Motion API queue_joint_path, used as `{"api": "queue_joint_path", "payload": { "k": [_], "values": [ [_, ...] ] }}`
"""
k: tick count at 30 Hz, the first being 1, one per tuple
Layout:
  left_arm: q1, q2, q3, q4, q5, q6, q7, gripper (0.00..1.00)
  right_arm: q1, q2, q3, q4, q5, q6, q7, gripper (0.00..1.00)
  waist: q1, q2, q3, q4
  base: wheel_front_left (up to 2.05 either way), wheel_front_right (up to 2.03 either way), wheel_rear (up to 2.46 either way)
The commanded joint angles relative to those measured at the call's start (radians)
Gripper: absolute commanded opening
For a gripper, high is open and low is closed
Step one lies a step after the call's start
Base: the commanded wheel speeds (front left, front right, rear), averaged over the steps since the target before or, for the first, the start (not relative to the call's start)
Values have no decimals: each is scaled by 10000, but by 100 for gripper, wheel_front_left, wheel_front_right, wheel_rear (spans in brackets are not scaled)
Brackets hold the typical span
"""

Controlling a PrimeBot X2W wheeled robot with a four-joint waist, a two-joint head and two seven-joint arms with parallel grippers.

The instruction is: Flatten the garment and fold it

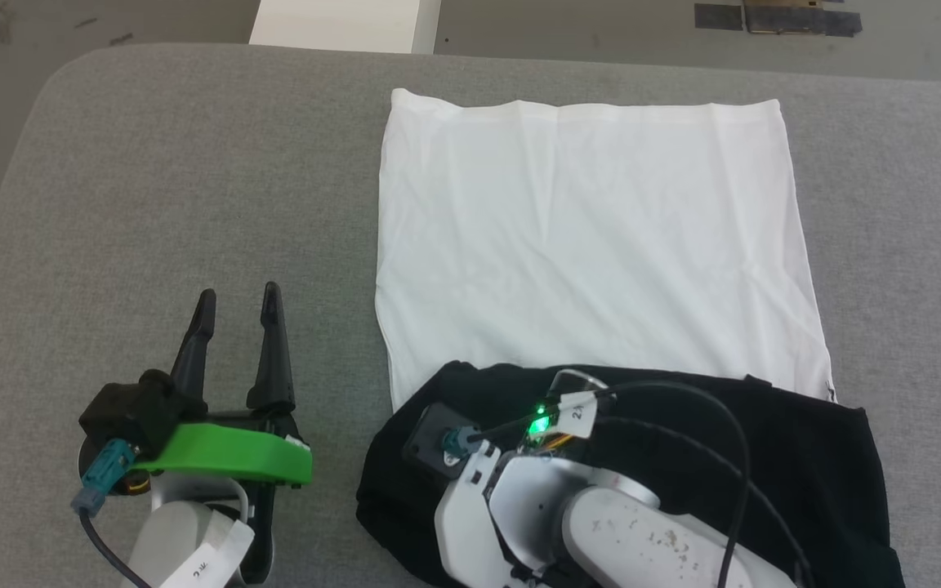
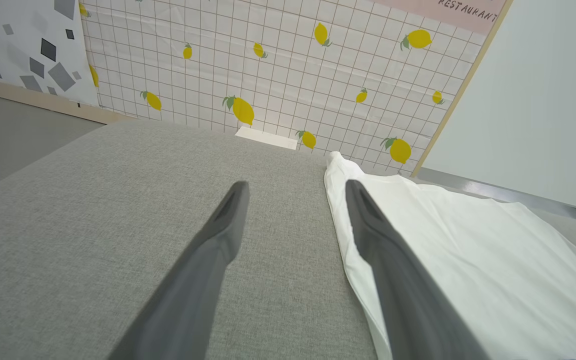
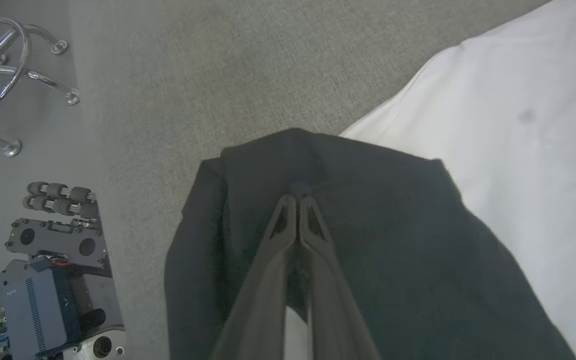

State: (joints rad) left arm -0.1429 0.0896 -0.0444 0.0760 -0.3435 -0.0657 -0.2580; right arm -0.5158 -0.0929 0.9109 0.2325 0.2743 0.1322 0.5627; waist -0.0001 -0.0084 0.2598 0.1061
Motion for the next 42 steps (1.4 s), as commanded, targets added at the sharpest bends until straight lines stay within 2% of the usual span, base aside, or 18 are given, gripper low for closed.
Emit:
{"api": "queue_joint_path", "payload": {
  "k": [1, 4, 5, 6, 10, 15, 19, 26, 32, 36, 42],
  "values": [
    [-172, -65, 45, 40, 72, -67, -38, 100, -122, 90, 124, 195, 231, -15, -46, 0, 1, 81, 12, 15, 0, 0, 0],
    [-201, -100, 68, 99, 101, -102, -38, 100, -168, 138, 314, 537, 621, -15, -3, 0, 1, 81, 10, 23, 0, 0, 0],
    [-196, -115, 71, 109, 116, -112, -38, 100, -196, 140, 424, 622, 772, -15, 26, 33, 1, 81, -4, 17, 0, 0, 0],
    [-178, -128, 72, 111, 130, -114, -38, 100, -221, 130, 487, 664, 888, -15, 24, 100, 1, 81, -22, 4, 0, 0, 0],
    [-74, -160, 126, 162, 165, -134, -38, 100, -316, 40, 549, 517, 1428, -15, -156, 100, 1, 81, -165, -109, 0, 0, 0],
    [25, -132, 222, 249, 202, -177, -38, 100, -199, -103, -167, -689, 2043, -15, -919, 100, 1, 81, -445, -361, 0, 0, 0],
    [78, -71, 265, 321, 223, -223, -38, 100, 197, -277, -1643, -2163, 1873, -15, -1902, 100, 1, 81, -624, -658, 0, 0, 0],
    [-516, 147, 49, 557, 375, -244, 271, 100, 1751, -173, -4948, -4087, 527, -15, -3542, 100, 1, 81, -546, -1170, 0, 0, 0],
    [-2171, 1001, -234, 1147, 532, -435, 1229, 100, 2913, 8, -6855, -4479, -637, -15, -4506, 100, 1, 81, 58, -1726, 0, 0, 0],
    [-3535, 1826, -507, 1673, 465, -565, 2257, 100, 3220, 134, -7582, -4365, -900, -15, -4861, 100, 1, 81, 658, -2159, 0, 0, 0],
    [-5428, 3118, -926, 2465, 18, -637, 4064, 100, 3073, 290, -8097, -4107, -919, -15, -5330, 100, 1, 81, 1645, -2863, 0, 0, 0]
  ]
}}
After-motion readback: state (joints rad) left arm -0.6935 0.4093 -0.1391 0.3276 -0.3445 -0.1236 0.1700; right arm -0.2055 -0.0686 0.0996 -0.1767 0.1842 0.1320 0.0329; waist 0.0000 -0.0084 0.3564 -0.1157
